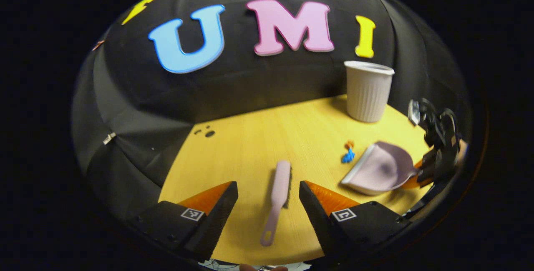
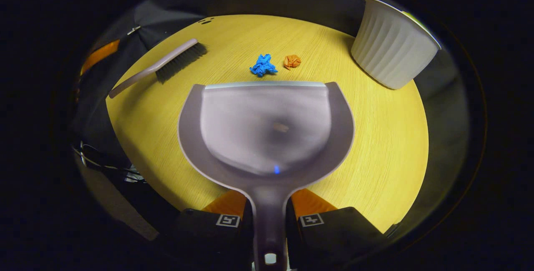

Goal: Pick up the small broom and dustpan from the desktop, sweep the trash into the dustpan with the broom, and then empty the trash into the garbage bin.

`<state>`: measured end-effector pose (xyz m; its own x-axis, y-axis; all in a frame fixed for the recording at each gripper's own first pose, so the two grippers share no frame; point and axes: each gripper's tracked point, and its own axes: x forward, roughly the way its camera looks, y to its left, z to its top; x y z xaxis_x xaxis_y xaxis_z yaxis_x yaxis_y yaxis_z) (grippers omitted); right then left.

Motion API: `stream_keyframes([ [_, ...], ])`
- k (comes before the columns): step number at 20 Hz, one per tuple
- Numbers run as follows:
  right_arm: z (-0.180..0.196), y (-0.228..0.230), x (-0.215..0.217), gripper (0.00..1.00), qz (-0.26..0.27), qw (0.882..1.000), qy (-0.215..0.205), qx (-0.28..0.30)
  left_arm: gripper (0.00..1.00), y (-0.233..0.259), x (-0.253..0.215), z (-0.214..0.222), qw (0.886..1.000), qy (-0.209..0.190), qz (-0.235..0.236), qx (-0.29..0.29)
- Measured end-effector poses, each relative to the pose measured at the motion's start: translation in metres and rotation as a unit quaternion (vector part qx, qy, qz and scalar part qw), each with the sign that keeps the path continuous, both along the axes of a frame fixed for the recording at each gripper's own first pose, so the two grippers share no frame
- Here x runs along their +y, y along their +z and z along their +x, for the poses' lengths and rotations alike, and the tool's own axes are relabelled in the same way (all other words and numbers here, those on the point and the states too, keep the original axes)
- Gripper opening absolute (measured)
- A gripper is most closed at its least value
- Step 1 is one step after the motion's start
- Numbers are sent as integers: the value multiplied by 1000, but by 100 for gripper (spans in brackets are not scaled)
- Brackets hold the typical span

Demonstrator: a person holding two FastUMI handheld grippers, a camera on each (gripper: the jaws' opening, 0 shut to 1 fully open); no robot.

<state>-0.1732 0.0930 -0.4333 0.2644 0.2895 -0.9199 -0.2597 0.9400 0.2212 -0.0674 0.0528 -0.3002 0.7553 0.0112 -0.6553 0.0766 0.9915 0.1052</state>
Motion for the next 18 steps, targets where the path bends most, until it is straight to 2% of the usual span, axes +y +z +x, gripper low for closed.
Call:
stream_keyframes([
  [4,-2,9,-3,37,8,1000,-6,-8,93,-57,2,-8,996,-32,30,72],
  [5,-2,10,-4,37,6,1000,-7,-8,93,-68,2,-8,995,-38,29,88],
  [6,-3,11,-8,42,0,1000,-9,-10,91,-81,0,-9,993,-41,23,108],
  [7,-3,13,-10,37,-2,1000,-9,-11,91,-92,-2,-8,991,-42,17,125],
  [10,-5,16,-11,37,3,1000,-9,-14,86,-115,-1,-2,986,-41,8,159],
  [11,-6,16,-11,37,1,1000,-8,-14,92,-121,-1,2,985,-42,6,168],
  [12,-7,16,-12,37,0,1000,-7,-13,83,-126,-1,3,983,-42,5,177],
  [13,-8,16,-12,37,-1,1000,-6,-13,82,-131,-2,6,982,-45,3,184],
  [14,-9,17,-12,42,-2,1000,-4,-13,78,-135,-1,9,981,-45,3,188],
  [15,-10,17,-12,37,-1,1000,-2,-10,76,-137,-2,12,980,-46,3,191],
  [17,-14,20,-12,37,2,1000,-1,-7,69,-146,-3,15,978,-47,-1,201],
  [18,-16,26,-12,37,6,1000,-3,-6,61,-149,-3,15,977,-46,-2,207],
])
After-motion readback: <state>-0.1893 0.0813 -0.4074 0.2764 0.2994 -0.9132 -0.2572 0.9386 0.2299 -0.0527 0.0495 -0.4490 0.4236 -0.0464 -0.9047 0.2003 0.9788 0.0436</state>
